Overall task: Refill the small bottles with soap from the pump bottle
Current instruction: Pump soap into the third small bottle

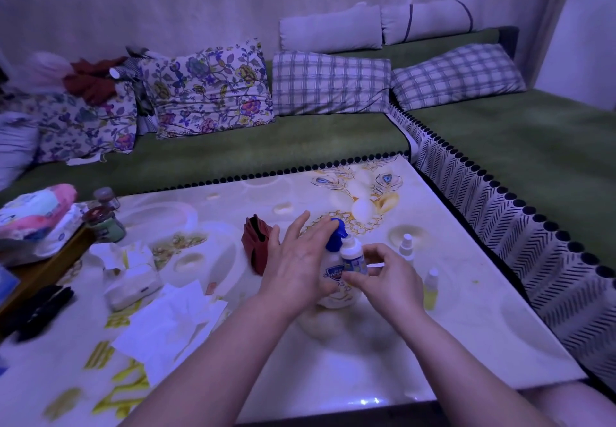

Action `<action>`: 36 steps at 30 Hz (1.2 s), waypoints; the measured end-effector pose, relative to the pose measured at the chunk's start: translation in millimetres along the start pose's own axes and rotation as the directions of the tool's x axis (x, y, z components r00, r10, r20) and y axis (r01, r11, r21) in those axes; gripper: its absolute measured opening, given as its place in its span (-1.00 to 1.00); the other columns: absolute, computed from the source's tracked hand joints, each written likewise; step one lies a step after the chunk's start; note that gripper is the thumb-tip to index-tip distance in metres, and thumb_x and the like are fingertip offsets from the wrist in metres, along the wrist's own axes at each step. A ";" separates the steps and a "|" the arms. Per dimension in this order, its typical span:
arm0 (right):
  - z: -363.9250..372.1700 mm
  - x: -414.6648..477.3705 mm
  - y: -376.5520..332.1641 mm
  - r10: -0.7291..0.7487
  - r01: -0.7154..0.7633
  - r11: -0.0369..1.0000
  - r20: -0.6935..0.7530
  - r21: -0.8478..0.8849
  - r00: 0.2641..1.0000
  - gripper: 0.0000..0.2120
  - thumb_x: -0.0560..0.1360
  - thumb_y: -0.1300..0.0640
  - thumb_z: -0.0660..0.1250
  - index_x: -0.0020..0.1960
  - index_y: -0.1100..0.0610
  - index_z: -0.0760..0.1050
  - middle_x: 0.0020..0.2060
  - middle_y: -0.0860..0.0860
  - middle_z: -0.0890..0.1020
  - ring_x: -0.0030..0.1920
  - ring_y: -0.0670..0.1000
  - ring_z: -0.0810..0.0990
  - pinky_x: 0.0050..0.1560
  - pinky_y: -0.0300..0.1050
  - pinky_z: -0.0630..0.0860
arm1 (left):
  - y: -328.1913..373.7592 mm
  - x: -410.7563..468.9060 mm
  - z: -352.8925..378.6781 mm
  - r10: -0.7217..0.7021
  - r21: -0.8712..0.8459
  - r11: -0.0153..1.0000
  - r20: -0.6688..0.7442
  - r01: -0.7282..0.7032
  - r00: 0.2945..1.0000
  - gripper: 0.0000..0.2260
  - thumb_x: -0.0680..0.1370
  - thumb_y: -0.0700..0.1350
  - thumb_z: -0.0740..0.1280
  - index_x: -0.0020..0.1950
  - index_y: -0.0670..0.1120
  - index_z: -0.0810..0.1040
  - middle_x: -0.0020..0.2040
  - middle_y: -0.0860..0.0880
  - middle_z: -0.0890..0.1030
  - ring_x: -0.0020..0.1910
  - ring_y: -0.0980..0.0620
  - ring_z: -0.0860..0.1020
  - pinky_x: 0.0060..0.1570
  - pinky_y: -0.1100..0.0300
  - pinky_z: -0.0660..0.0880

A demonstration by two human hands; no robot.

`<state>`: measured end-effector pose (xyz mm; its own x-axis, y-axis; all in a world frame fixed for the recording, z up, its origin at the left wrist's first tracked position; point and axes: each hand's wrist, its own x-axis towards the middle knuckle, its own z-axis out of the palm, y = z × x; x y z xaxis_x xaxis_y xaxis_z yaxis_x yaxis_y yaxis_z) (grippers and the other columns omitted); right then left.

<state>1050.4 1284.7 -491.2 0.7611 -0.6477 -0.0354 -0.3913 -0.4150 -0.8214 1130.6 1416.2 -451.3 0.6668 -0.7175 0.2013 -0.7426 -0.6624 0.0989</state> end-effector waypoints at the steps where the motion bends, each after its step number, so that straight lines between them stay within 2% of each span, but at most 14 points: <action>1: -1.3 0.1 -1.1 -0.005 0.005 1.000 -0.005 0.000 1.000 -0.69 0.26 -0.05 0.53 -0.04 -0.13 0.52 -0.17 -0.28 0.64 -0.17 -0.24 0.60 -0.18 -0.20 0.40 | -0.3 0.4 -1.5 0.001 -0.006 1.000 0.006 -0.001 1.000 -0.16 0.37 0.14 0.45 0.51 0.15 0.04 0.52 0.23 0.09 0.53 0.09 -0.11 0.44 -0.13 -0.06; 10: -3.7 -1.2 -4.5 -0.013 0.013 1.000 -0.010 0.014 1.000 -0.69 0.26 -0.02 0.53 -0.05 -0.14 0.53 -0.21 -0.28 0.63 -0.16 -0.23 0.62 -0.11 -0.18 0.48 | -0.3 -2.9 -4.2 -0.001 -0.016 1.000 0.044 0.001 0.999 -0.10 0.35 0.14 0.47 0.53 0.15 -0.02 0.54 0.23 0.02 0.53 0.10 -0.13 0.44 -0.17 -0.06; 23: -2.7 -3.0 -5.5 -0.015 0.015 1.000 -0.007 0.008 1.000 -0.67 0.27 -0.03 0.53 0.00 -0.13 0.53 -0.19 -0.28 0.63 -0.16 -0.23 0.61 -0.19 -0.21 0.41 | 3.0 0.8 -3.2 -0.008 0.007 1.000 -0.012 0.008 1.000 -0.18 0.35 0.12 0.47 0.49 0.14 0.08 0.52 0.22 0.12 0.53 0.08 -0.09 0.43 -0.18 -0.05; 31: 0.4 -1.5 -0.9 0.000 0.000 1.000 0.007 0.004 1.000 -0.69 0.26 -0.05 0.53 -0.04 -0.13 0.53 -0.17 -0.28 0.64 -0.14 -0.25 0.62 -0.12 -0.20 0.46 | 2.0 0.0 3.4 0.008 0.053 0.999 -0.062 -0.005 0.998 -0.25 0.38 0.14 0.44 0.47 0.15 0.14 0.50 0.22 0.18 0.53 0.05 -0.06 0.43 -0.15 -0.05; 36: 2.5 -3.1 2.7 0.004 -0.004 1.000 0.006 0.003 1.000 -0.69 0.26 -0.03 0.53 -0.04 -0.12 0.53 -0.18 -0.26 0.64 -0.15 -0.25 0.62 -0.15 -0.20 0.43 | 2.0 -1.6 9.1 0.010 0.052 0.999 -0.076 -0.006 0.997 -0.25 0.37 0.12 0.45 0.46 0.14 0.15 0.50 0.21 0.21 0.53 0.03 -0.05 0.42 -0.15 -0.04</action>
<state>1048.3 1287.2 -494.8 0.7629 -0.6451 -0.0420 -0.3924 -0.4104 -0.8232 1128.7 1414.0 -460.2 0.6529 -0.7055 0.2756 -0.7422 -0.6685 0.0471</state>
